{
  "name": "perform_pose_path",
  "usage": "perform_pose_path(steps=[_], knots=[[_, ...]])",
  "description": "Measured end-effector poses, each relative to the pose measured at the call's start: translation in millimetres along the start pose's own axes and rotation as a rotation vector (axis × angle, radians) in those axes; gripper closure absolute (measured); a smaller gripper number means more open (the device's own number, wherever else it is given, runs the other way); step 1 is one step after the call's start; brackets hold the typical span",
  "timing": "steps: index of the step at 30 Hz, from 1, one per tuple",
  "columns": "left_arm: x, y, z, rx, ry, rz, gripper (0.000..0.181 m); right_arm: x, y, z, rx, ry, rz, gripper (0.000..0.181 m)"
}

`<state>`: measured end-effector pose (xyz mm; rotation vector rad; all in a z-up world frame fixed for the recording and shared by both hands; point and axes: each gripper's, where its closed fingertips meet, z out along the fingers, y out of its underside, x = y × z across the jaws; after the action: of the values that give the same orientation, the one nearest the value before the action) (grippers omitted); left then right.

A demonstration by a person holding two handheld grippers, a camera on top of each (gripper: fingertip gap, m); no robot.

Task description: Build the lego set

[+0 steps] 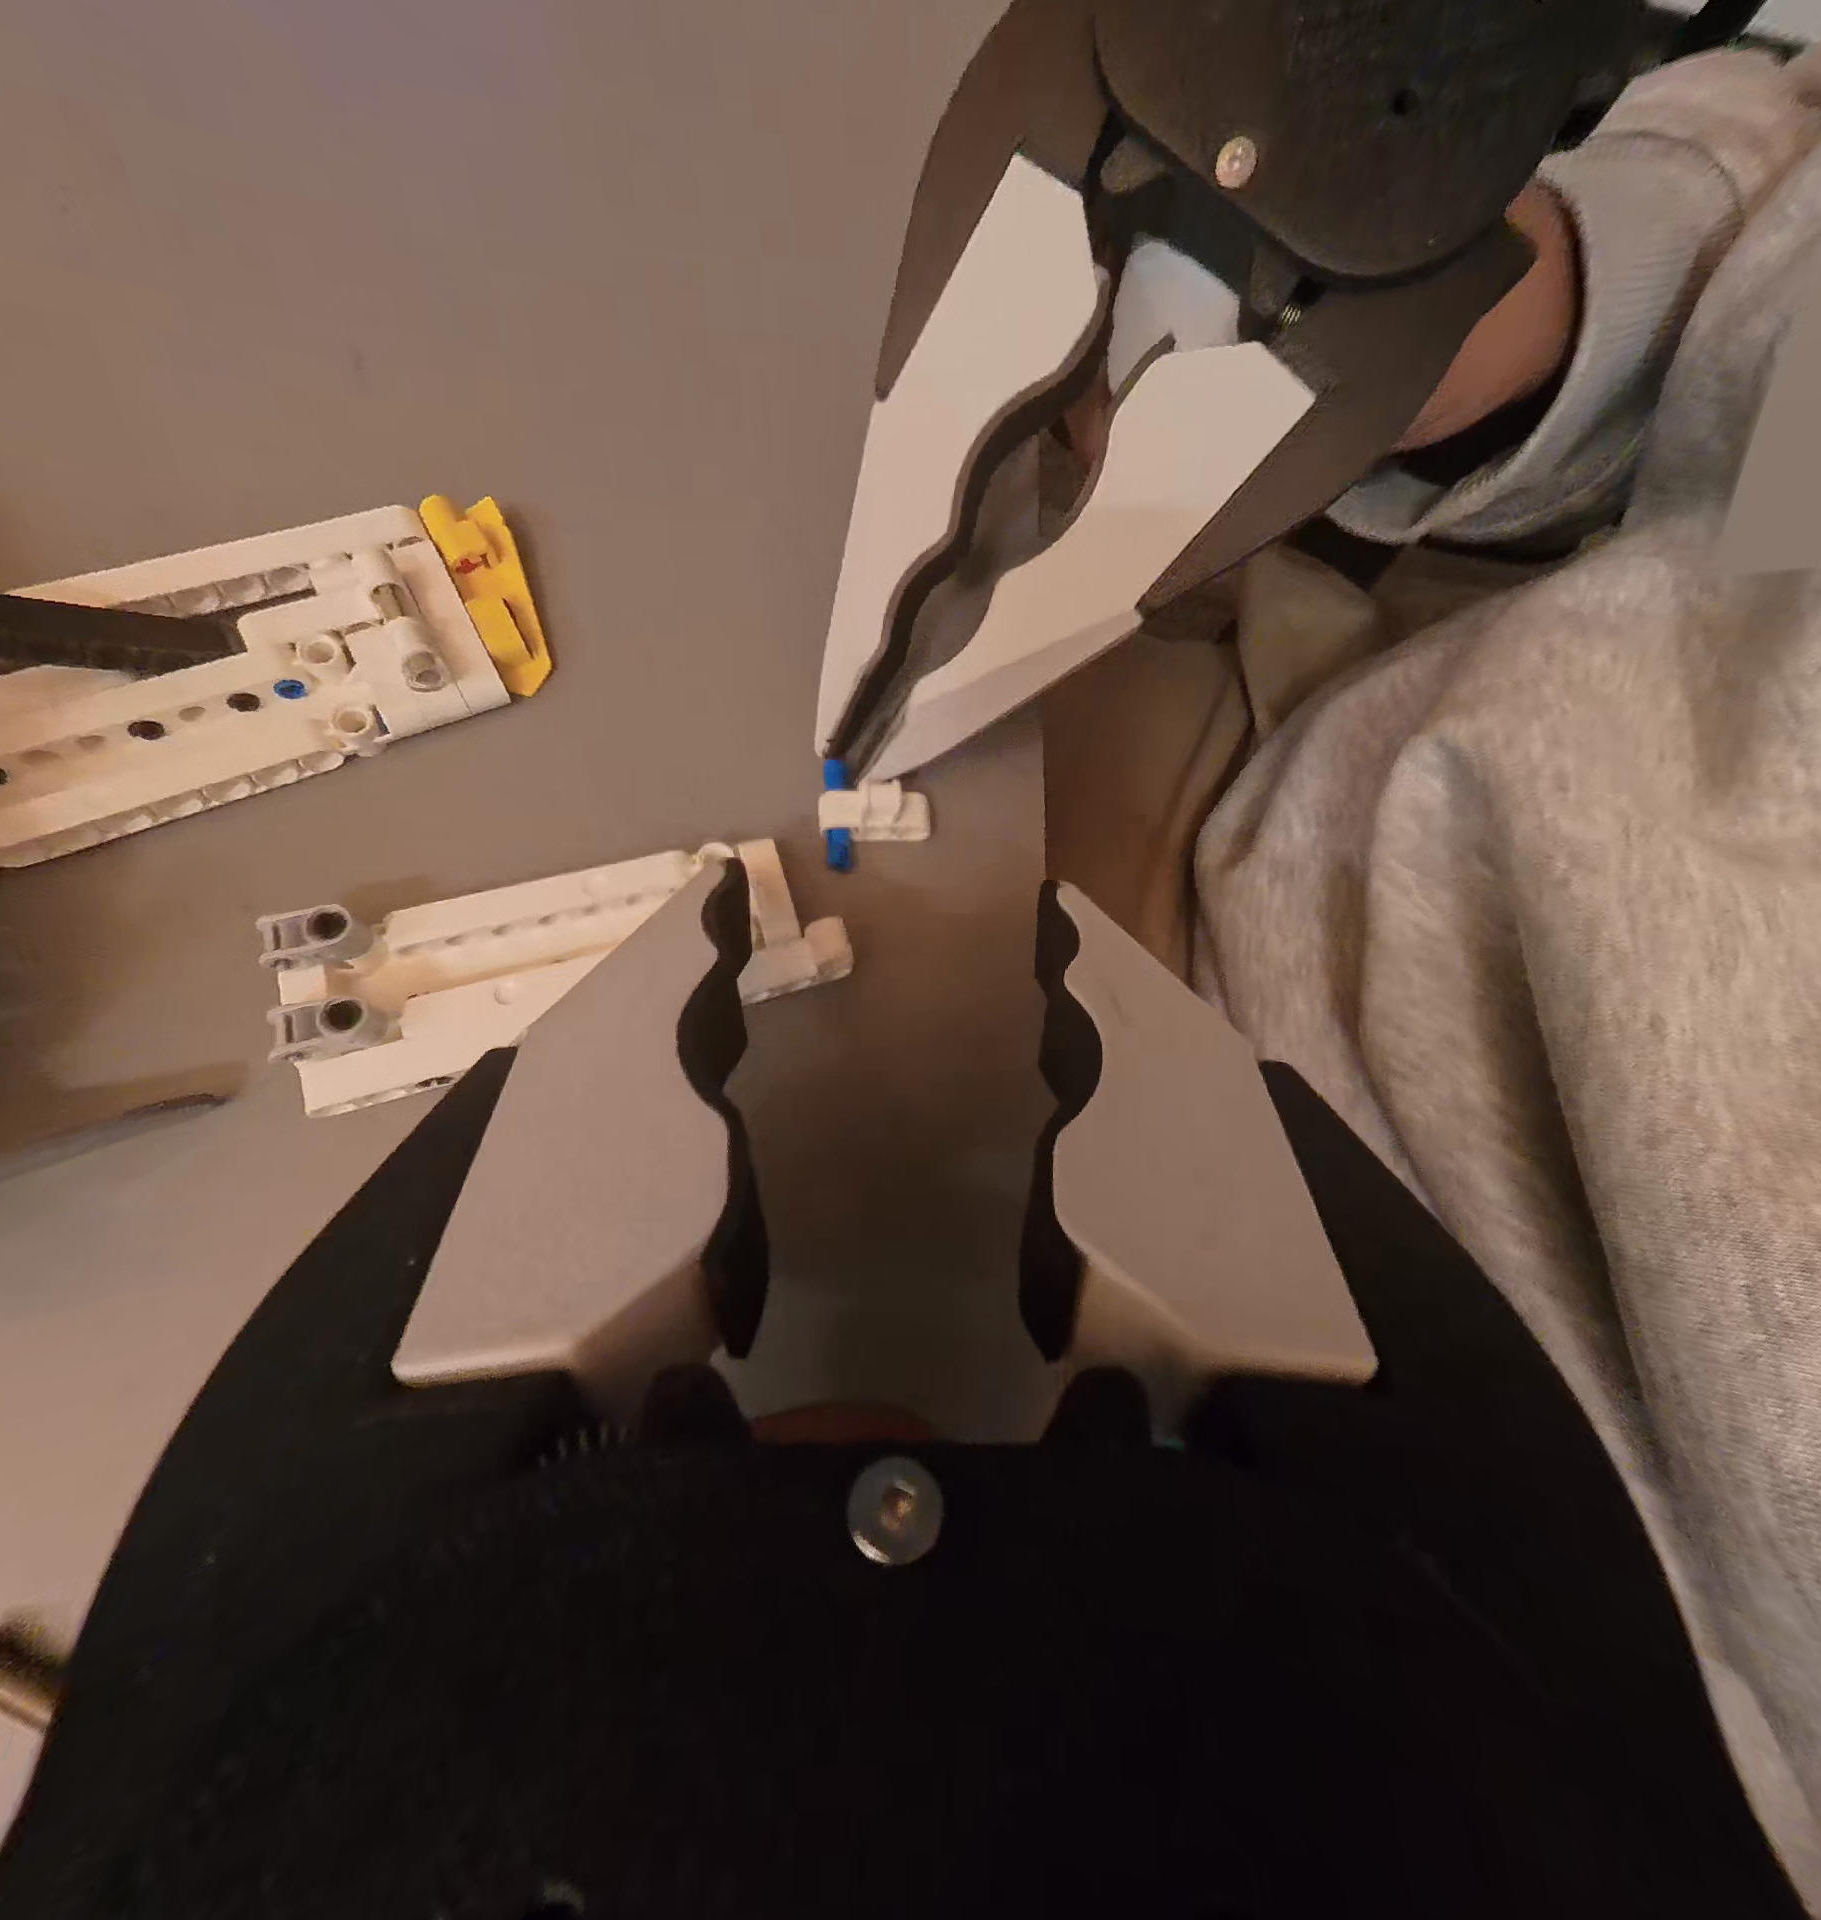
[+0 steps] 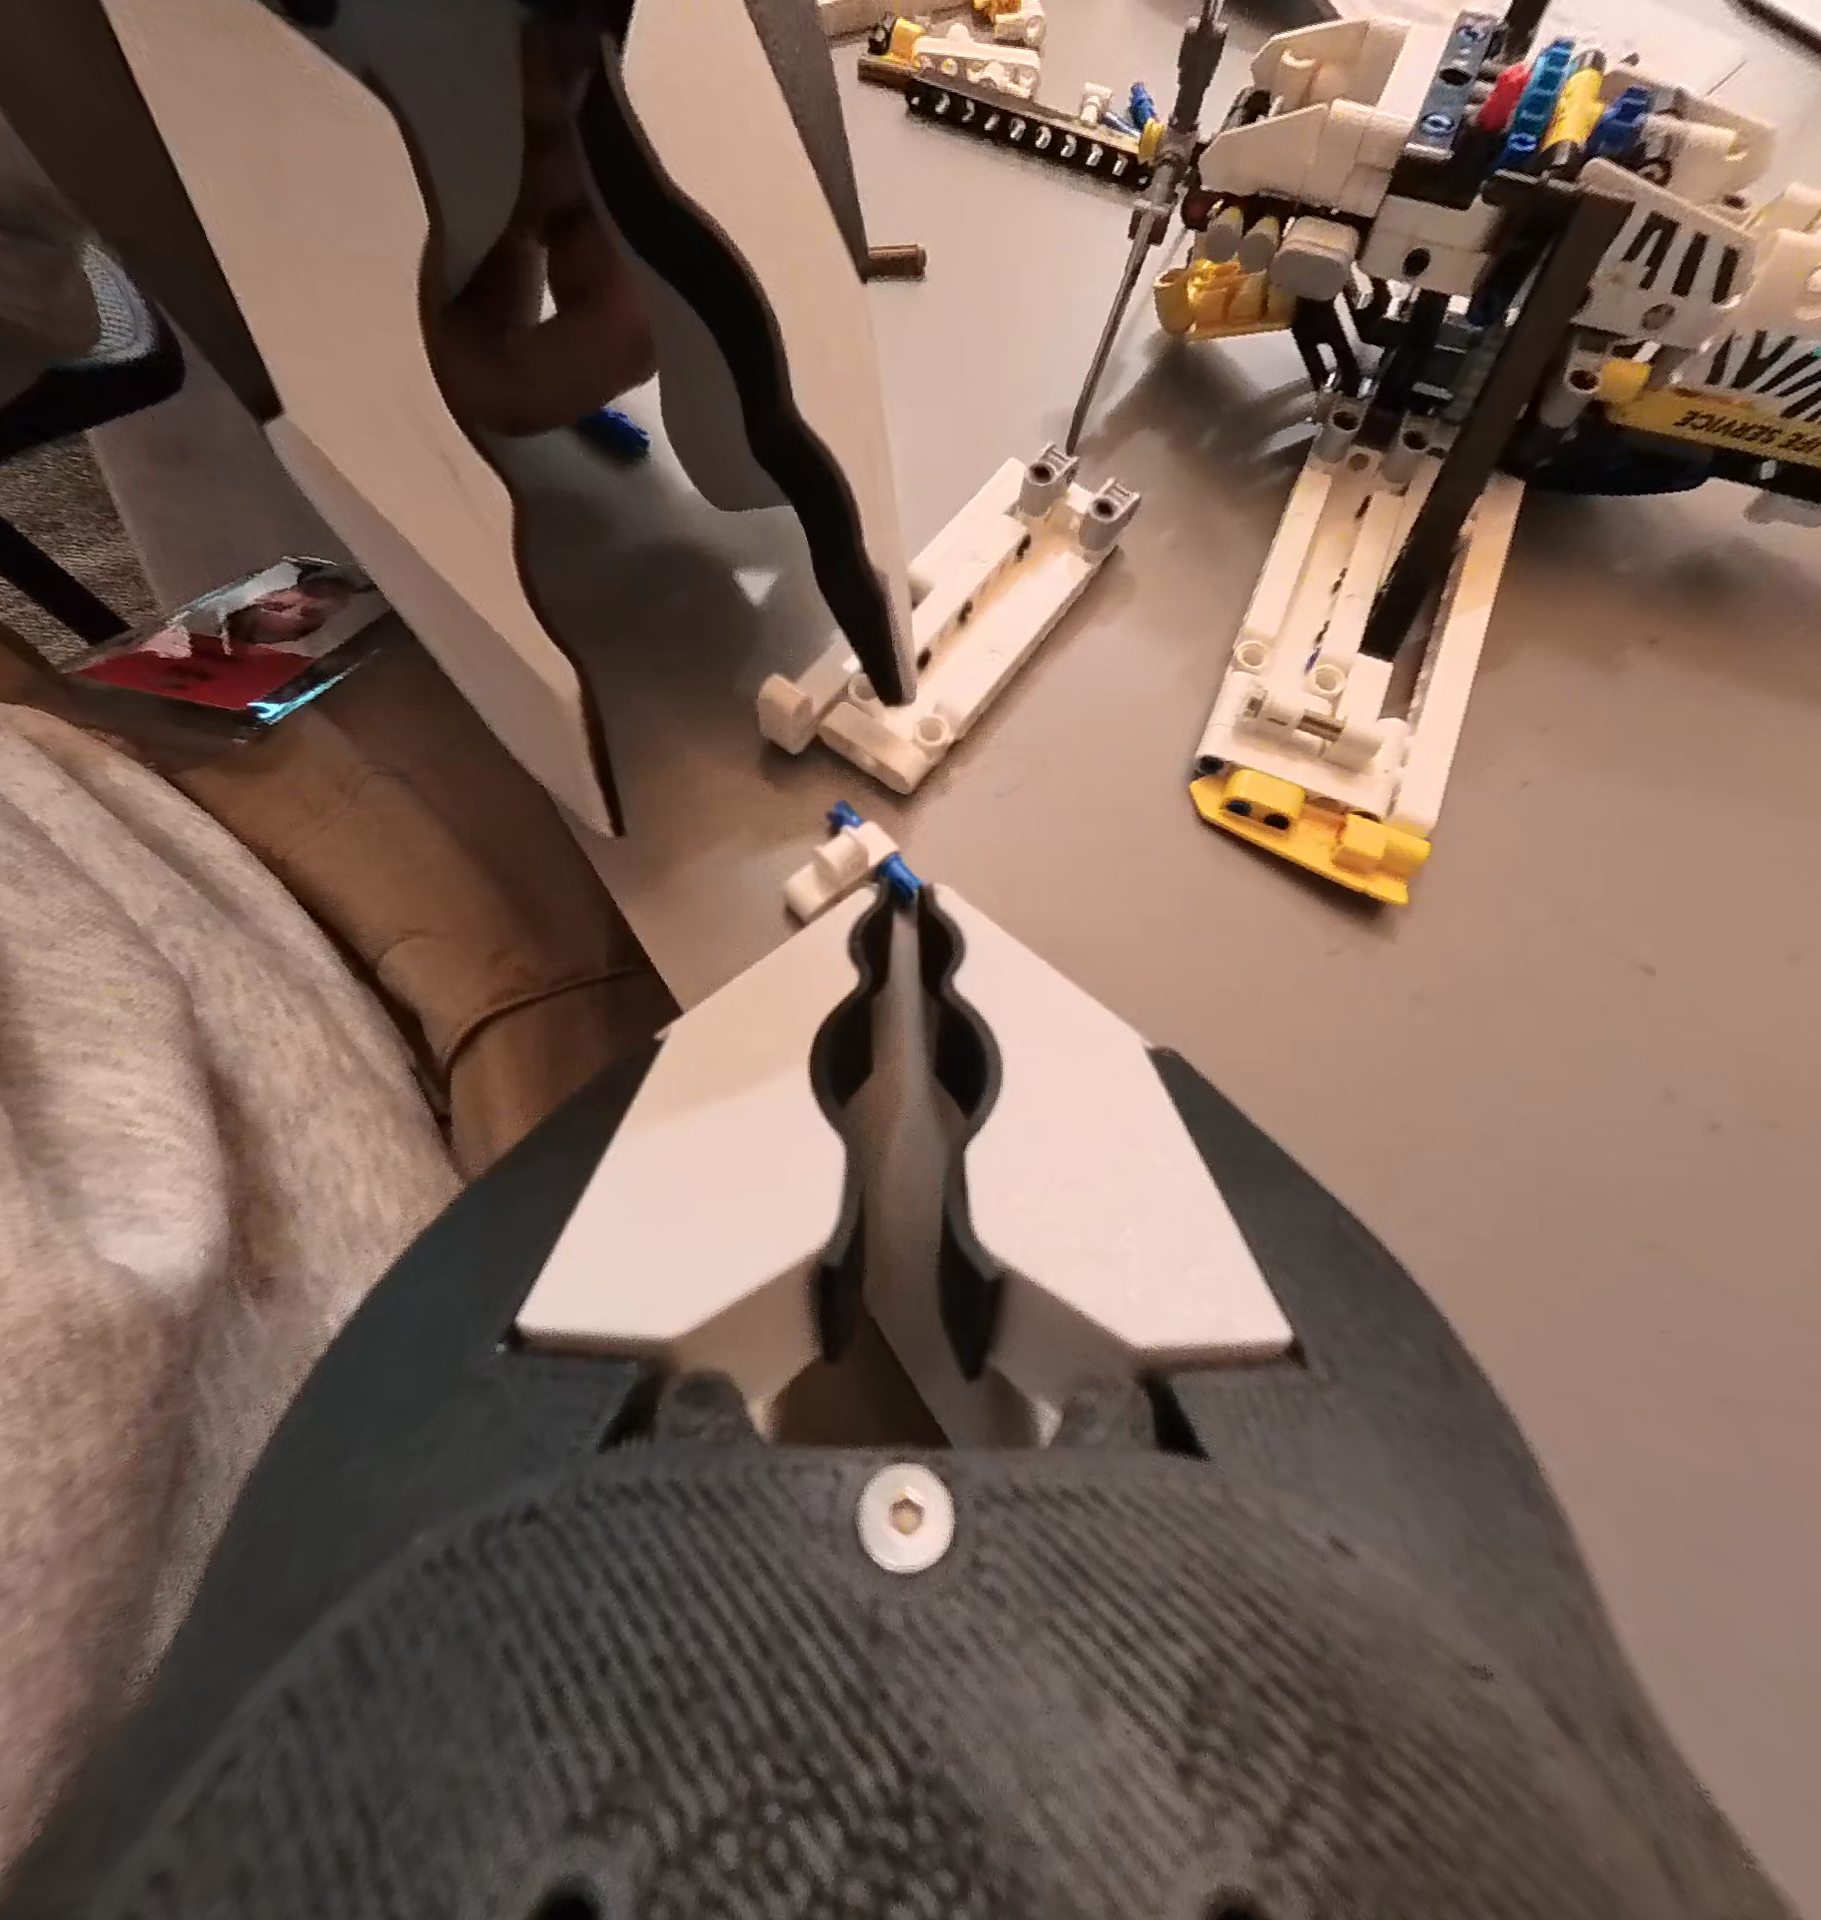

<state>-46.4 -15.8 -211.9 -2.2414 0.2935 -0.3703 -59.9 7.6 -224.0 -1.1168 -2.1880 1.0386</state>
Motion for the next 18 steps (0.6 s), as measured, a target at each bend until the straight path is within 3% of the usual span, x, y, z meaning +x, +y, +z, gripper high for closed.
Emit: perform_pose_path(steps=[6, 12, 18], knots=[[-1, -7, -4, 0.027, -0.010, 0.008, 0.125, -3, -1, 1, -0.001, -0.001, -0.019, 0.181], [-18, 2, -16, -0.119, -0.079, 0.140, 0.125, -1, 0, -1, 0.000, -0.052, -0.028, 0.154], [-16, 5, -13, -0.196, 0.000, 0.205, 0.125, -6, -2, 3, -0.031, -0.144, -0.054, 0.157]])
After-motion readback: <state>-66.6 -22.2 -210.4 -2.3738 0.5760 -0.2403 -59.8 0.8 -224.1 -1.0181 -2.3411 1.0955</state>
